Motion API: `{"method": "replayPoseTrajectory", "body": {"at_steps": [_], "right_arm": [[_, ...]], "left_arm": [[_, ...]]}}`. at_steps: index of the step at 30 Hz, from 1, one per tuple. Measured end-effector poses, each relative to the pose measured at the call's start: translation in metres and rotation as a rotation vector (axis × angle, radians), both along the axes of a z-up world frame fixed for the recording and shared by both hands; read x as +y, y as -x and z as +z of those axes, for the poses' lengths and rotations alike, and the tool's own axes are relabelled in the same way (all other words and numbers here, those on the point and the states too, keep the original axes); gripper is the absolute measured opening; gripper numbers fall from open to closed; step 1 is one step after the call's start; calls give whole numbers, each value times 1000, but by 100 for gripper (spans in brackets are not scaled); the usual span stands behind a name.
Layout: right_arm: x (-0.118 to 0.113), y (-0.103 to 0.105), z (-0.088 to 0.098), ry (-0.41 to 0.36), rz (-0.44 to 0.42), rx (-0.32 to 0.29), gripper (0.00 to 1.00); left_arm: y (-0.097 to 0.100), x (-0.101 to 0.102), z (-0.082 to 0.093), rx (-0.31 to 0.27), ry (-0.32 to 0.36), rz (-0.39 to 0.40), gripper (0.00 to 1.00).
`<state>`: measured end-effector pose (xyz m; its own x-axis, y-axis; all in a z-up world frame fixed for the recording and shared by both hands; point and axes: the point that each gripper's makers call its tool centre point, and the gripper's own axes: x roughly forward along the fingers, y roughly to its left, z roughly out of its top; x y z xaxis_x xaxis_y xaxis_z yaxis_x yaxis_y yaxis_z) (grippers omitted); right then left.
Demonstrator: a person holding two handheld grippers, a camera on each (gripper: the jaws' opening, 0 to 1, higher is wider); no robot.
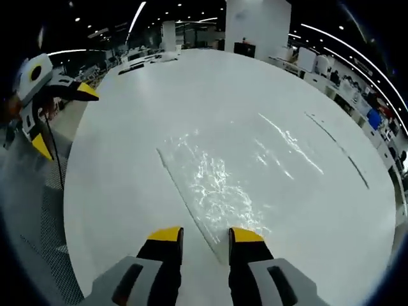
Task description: Open the resealable bag by pulling the two sides of the seal apart until the entire bag opening is separated and visibly accessible.
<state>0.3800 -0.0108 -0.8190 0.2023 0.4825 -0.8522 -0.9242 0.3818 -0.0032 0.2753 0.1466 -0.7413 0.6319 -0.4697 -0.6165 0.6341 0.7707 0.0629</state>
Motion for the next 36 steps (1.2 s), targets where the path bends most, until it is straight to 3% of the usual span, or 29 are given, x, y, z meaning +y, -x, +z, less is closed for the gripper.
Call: {"method": "replayPoseTrajectory", "body": {"at_steps": [2,9,19,23,28,36], "right_arm": [[4,4,0,21,62,0,17],[9,14,0,57,140,6,3],[9,16,0,79,178,-53,0],[6,17,0,56,157,-32,0],[2,27,1,92,235,-33,0],[0,55,10,61,403,-22,0]], "left_arm": [[-1,-1,0,1,-2,-4,71],[-2,-4,2,-1,-15,-29,71],[-1,-9,-6,12,-55,-89,70],[2,-13,-5,4,-82,-128,70],[5,-16,-8,10,-102,-161,69],[6,-22,-10,2,-138,-214,68]]}}
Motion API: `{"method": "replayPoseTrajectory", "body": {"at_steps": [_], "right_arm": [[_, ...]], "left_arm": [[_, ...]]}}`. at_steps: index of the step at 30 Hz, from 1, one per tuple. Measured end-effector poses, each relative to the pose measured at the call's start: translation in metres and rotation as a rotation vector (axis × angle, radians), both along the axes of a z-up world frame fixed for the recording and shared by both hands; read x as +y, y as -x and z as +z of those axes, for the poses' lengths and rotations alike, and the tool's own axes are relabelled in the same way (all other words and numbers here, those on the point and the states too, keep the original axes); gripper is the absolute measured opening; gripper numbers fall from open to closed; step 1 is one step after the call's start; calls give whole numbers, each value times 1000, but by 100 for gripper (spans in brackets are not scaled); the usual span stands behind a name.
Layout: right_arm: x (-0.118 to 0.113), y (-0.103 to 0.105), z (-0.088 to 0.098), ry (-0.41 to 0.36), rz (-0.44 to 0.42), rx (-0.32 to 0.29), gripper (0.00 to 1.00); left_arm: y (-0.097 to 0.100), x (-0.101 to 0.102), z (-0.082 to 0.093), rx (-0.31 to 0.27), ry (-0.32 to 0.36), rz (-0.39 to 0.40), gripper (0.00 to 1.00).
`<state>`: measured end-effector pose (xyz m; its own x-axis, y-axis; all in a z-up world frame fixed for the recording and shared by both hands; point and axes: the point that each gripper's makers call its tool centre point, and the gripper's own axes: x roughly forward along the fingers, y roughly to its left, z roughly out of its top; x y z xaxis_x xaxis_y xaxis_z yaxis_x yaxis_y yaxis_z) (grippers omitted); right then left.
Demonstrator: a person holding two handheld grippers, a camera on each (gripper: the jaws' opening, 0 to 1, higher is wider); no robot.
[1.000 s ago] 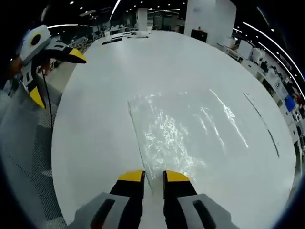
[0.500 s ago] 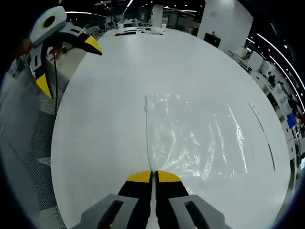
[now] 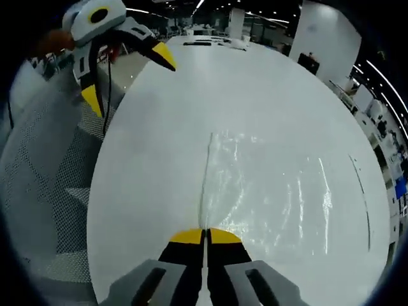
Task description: Open the resealable bag by pulling the two sides of the seal apart until the entire bag opening is separated and visibly accessible.
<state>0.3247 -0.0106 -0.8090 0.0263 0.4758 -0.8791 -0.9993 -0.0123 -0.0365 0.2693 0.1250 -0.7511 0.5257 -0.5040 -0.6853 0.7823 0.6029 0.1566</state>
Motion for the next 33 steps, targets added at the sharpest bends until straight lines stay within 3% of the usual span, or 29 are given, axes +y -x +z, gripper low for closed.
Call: {"method": "replayPoseTrajectory", "body": {"at_steps": [4,9,17,26,33], "right_arm": [[4,6,12,-39,15,18,0],[11,11,26,-64,65,-2,0],[16,17,42,-52,140,-41,0],[20,21,53,-49,166,-48,0],[20,20,60,-66,166,-63,0]], "left_arm": [[-3,-5,-3,-1,-25,-40,67],[-5,-8,-12,-6,-79,-107,63],[-20,-12,-13,-47,-118,-153,56],[-29,-21,-14,-71,-171,-247,44],[-32,-24,-15,-64,-182,-271,36]]}}
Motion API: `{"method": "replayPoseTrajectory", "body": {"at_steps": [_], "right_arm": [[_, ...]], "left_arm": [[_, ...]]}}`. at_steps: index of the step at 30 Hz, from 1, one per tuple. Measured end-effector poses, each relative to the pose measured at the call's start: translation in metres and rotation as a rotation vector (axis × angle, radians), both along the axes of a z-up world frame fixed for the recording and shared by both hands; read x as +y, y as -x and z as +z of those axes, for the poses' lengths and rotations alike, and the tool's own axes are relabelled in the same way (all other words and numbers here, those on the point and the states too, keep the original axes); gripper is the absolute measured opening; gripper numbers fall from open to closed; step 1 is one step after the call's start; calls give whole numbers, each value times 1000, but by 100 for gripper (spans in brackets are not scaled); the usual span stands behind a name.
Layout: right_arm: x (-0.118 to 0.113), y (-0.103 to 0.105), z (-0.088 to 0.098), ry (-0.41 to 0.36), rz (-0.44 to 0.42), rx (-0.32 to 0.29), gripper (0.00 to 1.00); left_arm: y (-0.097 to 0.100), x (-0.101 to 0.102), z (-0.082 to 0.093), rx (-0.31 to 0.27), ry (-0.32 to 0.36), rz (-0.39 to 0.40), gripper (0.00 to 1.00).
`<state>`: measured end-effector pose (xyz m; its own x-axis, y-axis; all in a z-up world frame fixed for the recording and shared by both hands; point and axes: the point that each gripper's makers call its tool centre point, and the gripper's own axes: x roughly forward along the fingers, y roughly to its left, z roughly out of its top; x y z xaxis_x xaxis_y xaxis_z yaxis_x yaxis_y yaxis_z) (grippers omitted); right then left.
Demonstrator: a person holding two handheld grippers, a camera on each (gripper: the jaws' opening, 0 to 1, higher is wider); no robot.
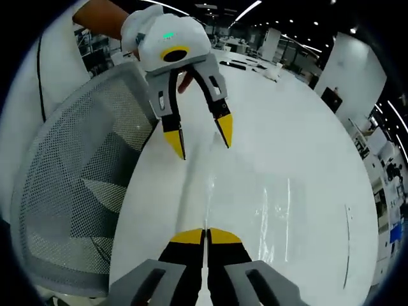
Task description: Open the resealable bag by pulling the two sides of the seal apart until the entire bag opening is separated and visibly accessible.
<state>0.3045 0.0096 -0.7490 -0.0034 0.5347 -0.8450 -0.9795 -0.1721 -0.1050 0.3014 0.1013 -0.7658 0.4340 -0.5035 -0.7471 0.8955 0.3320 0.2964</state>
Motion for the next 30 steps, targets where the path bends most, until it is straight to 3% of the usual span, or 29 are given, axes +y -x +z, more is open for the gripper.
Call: {"method": "replayPoseTrajectory", "body": {"at_steps": [5,9,13,17,20,25,30], "right_arm": [[0,3,3,3,17,-6,0],[2,3,9,-23,-23,22,0],[2,5,12,-38,-48,47,0],[1,4,12,-43,-76,68,0],[2,6,14,-45,-151,125,0],[10,5,21,-91,-153,119,0],[33,8,30,-163,-121,108,3]], "left_arm": [[-1,0,-1,15,-15,-22,22],[0,-2,0,11,-23,-39,15],[1,-2,0,41,-37,-53,1],[-1,-3,3,37,-42,-55,0],[-3,-3,4,31,-44,-54,0],[-4,-2,7,10,-64,-79,0],[-6,-5,11,7,-51,-78,0]]}}
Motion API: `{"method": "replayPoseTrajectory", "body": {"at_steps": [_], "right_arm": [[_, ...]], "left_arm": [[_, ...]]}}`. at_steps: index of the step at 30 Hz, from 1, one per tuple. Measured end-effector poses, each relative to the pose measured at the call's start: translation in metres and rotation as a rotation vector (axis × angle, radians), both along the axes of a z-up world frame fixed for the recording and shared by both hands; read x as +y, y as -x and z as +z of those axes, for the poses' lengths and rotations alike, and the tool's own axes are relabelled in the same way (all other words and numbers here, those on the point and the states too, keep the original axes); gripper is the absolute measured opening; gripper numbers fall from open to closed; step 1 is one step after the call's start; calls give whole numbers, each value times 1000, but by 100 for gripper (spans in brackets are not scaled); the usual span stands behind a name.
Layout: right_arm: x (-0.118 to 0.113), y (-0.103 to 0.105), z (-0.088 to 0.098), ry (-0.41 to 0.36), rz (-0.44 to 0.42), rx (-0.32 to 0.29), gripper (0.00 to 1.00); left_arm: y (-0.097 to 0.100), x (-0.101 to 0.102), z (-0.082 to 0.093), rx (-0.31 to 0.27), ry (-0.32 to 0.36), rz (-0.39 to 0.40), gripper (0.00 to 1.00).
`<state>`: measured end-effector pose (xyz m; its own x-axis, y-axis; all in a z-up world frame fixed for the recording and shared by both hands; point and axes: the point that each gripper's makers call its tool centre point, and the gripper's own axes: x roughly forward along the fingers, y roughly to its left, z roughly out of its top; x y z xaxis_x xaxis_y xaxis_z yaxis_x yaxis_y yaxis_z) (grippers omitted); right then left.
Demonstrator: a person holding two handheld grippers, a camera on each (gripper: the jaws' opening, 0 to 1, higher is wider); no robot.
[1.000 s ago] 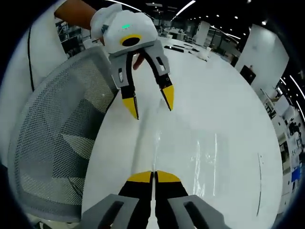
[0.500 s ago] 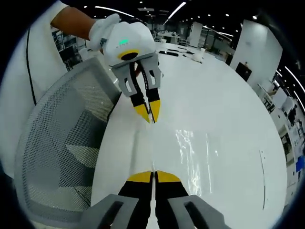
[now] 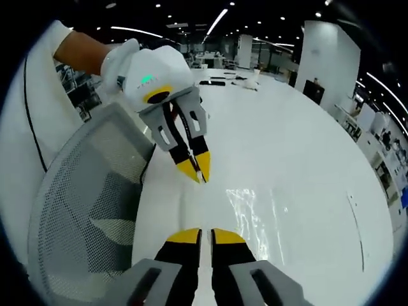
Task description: Open the resealable bag by pulling the two sides of the seal apart until the entire bag opening is separated and visibly accessible.
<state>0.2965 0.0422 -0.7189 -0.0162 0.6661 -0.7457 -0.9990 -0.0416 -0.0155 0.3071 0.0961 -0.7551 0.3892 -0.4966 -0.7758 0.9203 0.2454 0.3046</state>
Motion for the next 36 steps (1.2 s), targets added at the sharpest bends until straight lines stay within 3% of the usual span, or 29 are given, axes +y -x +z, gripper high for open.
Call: {"method": "replayPoseTrajectory", "body": {"at_steps": [9,22,29,36], "right_arm": [[24,3,6,-47,26,-33,10],[50,10,-1,-79,77,-112,8],[47,5,-4,-51,100,-167,1],[44,2,-5,-39,86,-180,0]], "left_arm": [[-3,-6,7,14,29,9,0],[-1,-19,20,22,78,-4,0],[2,-24,21,36,106,-16,0],[1,-25,24,43,121,-12,0]]}}
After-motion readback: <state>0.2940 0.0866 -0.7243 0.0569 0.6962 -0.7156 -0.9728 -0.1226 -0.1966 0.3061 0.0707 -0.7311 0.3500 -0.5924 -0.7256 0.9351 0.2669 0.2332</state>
